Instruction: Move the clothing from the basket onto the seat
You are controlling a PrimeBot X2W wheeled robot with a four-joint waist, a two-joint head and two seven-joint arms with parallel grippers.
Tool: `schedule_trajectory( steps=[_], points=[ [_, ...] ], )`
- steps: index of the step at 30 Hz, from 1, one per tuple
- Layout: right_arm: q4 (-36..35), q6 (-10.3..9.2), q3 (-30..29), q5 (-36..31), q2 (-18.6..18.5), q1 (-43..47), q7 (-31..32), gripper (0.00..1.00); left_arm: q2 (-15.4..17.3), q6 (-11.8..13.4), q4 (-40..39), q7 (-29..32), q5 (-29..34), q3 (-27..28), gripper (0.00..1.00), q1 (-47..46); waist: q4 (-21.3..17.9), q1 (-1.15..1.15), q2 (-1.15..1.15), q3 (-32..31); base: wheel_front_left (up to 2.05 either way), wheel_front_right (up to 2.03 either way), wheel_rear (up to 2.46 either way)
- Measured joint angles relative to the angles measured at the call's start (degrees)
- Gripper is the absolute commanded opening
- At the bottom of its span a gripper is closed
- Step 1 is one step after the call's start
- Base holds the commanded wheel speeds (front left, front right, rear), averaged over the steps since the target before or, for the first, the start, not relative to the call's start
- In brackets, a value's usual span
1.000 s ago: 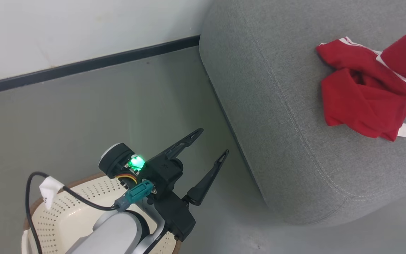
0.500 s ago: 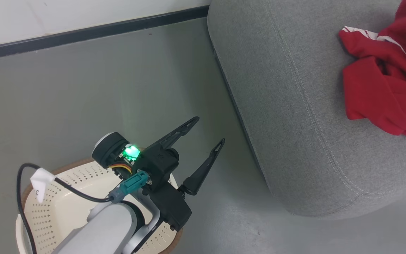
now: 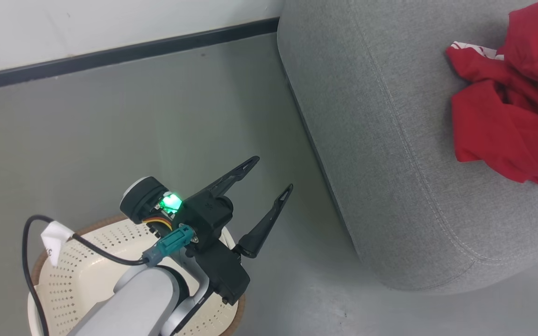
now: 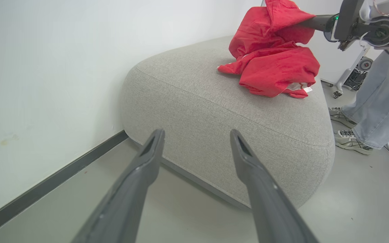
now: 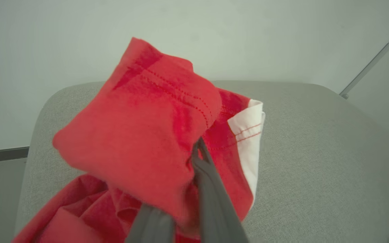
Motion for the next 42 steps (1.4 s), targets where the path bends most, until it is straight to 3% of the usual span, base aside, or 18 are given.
schedule_trajectory(
  steps=[15, 25, 34, 42],
  points=[
    [-1.11, 0.0, 3.96, -0.48, -3.35, 0.43, -0.56, 1.0, -0.45, 0.15, 3.76, -3.55, -1.0, 1.76, 1.0, 1.17, -0.5, 0.0, 0.0, -5.44, 0.0, 0.0, 0.0],
    [-3.21, 0.0, 5.41, 1.22, -4.41, 11.56, -0.58, 1.0, -1.0, 1.09, 6.13, -6.06, -2.64, 2.46, 1.0, 4.19, -0.13, -0.01, 0.0, -10.39, 0.0, 0.0, 0.0],
    [-11.83, 0.0, 2.8, 2.99, -7.3, 18.48, -0.59, 1.0, -1.45, 2.37, 6.89, -8.5, -3.8, 4.02, 1.0, 6.55, 1.38, -0.01, -0.01, -14.6, 0.0, 0.0, 0.0],
    [-21.46, 0.0, -1.77, 4.33, -7.65, 23.45, -0.59, 1.0, -2.26, 5.23, 7.83, -10.62, -4.66, 7.09, 1.0, 8.67, 4.45, 0.0, 0.0, -17.44, 0.0, 0.0, 0.0]
  ],
)
